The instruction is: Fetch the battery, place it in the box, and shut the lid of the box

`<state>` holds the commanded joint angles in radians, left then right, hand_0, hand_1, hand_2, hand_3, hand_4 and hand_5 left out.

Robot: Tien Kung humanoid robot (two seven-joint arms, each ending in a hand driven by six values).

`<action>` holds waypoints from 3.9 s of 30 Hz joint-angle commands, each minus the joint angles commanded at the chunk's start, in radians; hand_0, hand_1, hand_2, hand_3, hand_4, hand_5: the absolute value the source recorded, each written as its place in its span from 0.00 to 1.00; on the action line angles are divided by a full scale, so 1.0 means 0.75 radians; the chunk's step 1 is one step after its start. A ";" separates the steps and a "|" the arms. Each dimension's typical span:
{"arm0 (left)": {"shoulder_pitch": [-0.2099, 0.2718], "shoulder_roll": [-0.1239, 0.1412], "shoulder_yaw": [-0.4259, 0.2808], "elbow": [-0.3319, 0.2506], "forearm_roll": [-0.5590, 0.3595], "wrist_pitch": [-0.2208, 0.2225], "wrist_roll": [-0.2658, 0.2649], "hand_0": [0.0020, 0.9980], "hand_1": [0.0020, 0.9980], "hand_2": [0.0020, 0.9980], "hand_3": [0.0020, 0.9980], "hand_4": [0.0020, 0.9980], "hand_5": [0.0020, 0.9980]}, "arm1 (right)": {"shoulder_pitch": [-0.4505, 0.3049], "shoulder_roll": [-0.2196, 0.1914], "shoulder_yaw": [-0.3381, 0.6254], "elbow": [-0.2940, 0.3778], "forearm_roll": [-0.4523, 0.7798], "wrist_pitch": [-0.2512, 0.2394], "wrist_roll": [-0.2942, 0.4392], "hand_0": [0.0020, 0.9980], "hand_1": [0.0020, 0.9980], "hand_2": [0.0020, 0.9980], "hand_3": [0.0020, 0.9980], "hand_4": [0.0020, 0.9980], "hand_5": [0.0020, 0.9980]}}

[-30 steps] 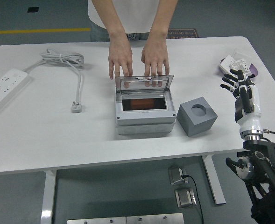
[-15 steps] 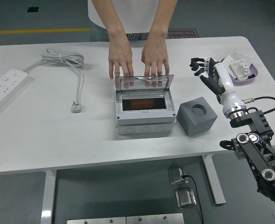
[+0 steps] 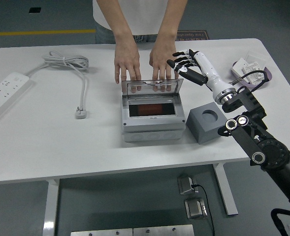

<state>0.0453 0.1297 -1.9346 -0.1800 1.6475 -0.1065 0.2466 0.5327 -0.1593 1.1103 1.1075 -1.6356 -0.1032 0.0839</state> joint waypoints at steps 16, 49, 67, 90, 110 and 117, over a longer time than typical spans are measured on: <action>-0.003 -0.004 -0.007 0.000 -0.001 0.000 -0.006 0.65 0.69 0.65 0.67 0.74 0.25 | -0.117 -0.060 -0.159 0.187 0.021 -0.010 -0.024 0.73 0.68 0.68 0.75 0.94 0.84; 0.004 -0.012 0.000 0.000 -0.003 -0.001 -0.012 0.65 0.69 0.65 0.67 0.74 0.25 | -0.324 -0.055 -0.013 0.372 -0.123 0.054 -0.102 0.71 0.66 0.68 0.75 0.94 0.85; 0.004 -0.014 0.002 0.000 0.001 -0.005 -0.025 0.65 0.69 0.65 0.67 0.74 0.24 | -0.486 -0.036 0.035 0.407 -0.106 0.073 -0.094 0.68 0.63 0.66 0.75 0.93 0.84; 0.015 -0.021 0.005 0.000 -0.008 -0.002 -0.016 0.65 0.69 0.65 0.67 0.74 0.25 | -0.577 -0.006 0.422 0.583 -0.317 0.017 -0.117 0.68 0.63 0.66 0.75 0.92 0.84; 0.028 -0.040 0.057 0.000 -0.039 -0.009 -0.006 0.65 0.69 0.65 0.67 0.74 0.24 | -0.593 0.018 0.535 0.289 0.496 -0.174 0.325 0.77 0.82 0.91 0.93 0.93 0.85; 0.027 -0.033 0.052 0.000 -0.014 0.014 -0.011 0.65 0.69 0.54 0.67 0.74 0.24 | -0.574 -0.003 0.512 0.292 0.631 -0.193 0.356 0.74 0.73 0.74 0.75 0.93 0.85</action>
<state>0.0653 0.1051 -1.8956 -0.1800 1.6370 -0.0963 0.2383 0.1021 -0.1618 1.4941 1.3266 -1.1621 -0.2481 0.3512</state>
